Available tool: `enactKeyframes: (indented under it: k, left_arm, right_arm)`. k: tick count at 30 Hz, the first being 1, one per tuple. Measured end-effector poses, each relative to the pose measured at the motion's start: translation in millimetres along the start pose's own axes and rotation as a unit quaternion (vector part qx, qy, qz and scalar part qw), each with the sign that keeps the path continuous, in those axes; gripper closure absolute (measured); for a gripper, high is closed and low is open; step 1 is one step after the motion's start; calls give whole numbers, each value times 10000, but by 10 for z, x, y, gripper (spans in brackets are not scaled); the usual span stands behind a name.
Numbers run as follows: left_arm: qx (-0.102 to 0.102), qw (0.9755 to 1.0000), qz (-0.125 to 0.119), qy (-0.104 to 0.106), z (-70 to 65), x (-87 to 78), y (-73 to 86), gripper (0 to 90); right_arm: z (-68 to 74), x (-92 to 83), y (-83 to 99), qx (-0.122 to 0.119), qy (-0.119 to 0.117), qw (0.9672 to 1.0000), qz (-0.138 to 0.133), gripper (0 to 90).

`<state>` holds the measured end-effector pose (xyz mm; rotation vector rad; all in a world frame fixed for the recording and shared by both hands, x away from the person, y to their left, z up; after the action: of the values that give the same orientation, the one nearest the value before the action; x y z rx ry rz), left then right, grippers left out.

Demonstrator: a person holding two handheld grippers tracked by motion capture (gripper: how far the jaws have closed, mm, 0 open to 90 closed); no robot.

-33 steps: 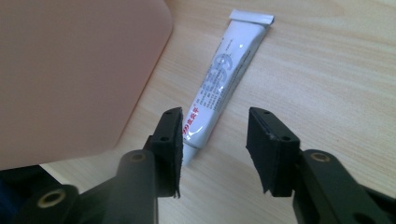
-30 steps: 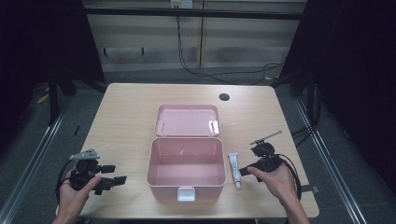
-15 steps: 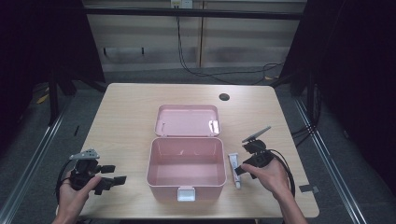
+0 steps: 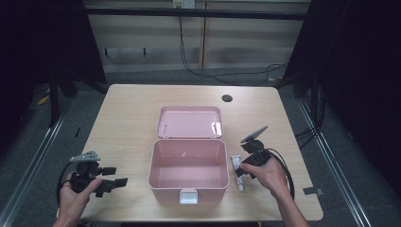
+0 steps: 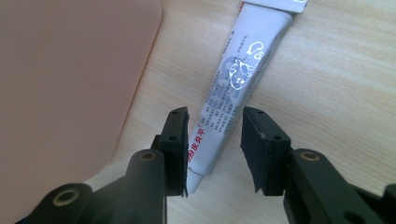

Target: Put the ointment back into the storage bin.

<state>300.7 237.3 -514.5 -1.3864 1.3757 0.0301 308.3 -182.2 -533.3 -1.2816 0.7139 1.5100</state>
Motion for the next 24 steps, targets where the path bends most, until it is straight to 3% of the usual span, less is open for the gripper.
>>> enactKeyframes:
  k: [18, 24]
  left_arm:
    - [-7, 10000, 12, 21, -9, 2, 3, 227]
    - [-6, 10000, 5, 24, -7, 1, 1, 227]
  right_arm:
    - [1, 155, -37, 36, 345, 9990, 296, 608]
    - [-3, 186, -31, 24, 449, 9983, 376, 668]
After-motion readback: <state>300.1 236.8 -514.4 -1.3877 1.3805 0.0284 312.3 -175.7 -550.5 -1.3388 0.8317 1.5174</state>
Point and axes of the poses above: each handheld gripper's, and its own axes: x roughly forward along the jaws, y roughly out of its underside, z roughly to its left, the point moved 9 cm from there along x, roughly forward along the jaws, and after that the axes turned 3 degrees about -x, right-handed, at the moved point
